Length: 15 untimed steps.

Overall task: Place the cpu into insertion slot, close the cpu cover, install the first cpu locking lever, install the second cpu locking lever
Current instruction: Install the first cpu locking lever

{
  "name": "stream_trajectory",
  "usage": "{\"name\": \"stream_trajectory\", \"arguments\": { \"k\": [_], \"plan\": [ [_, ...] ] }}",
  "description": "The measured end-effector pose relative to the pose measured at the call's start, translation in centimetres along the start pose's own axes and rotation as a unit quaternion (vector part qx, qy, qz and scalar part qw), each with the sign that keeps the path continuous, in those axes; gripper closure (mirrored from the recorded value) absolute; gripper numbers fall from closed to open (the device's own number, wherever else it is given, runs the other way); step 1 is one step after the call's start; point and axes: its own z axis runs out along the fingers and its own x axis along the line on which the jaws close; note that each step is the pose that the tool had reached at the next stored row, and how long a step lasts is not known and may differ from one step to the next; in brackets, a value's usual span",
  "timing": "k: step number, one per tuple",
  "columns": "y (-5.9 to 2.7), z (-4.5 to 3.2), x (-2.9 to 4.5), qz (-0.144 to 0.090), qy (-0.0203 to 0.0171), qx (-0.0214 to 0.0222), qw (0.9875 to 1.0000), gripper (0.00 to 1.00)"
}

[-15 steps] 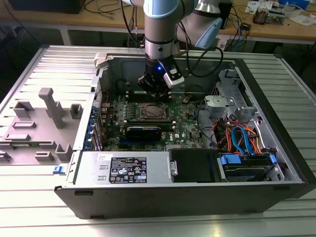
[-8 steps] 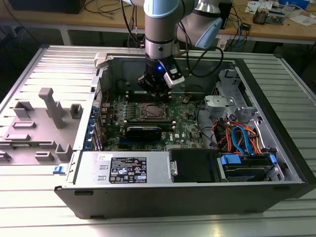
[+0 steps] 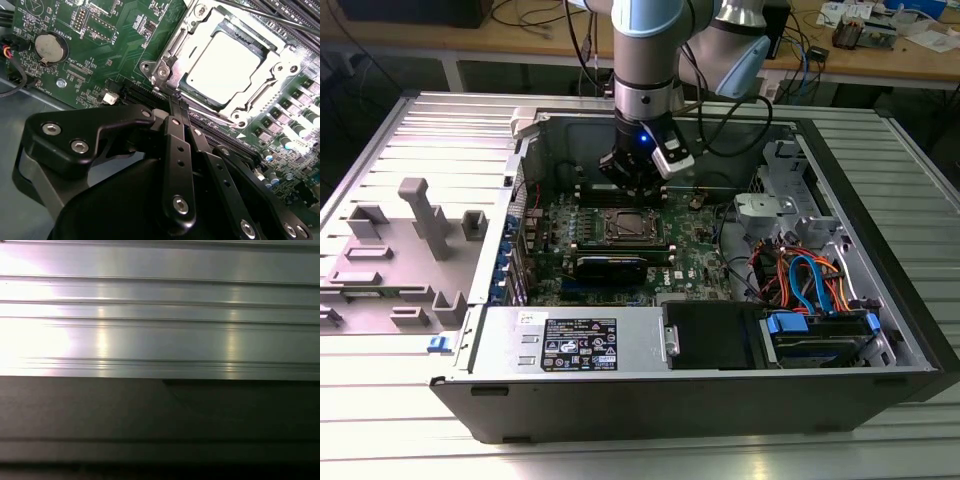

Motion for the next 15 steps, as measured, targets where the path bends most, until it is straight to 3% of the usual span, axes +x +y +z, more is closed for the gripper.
{"name": "stream_trajectory", "arguments": {
  "k": [15],
  "plan": [
    [-0.23, -0.05, -0.03, 0.000, 0.0000, -0.0005, 1.0000, 0.89]
  ]
}}
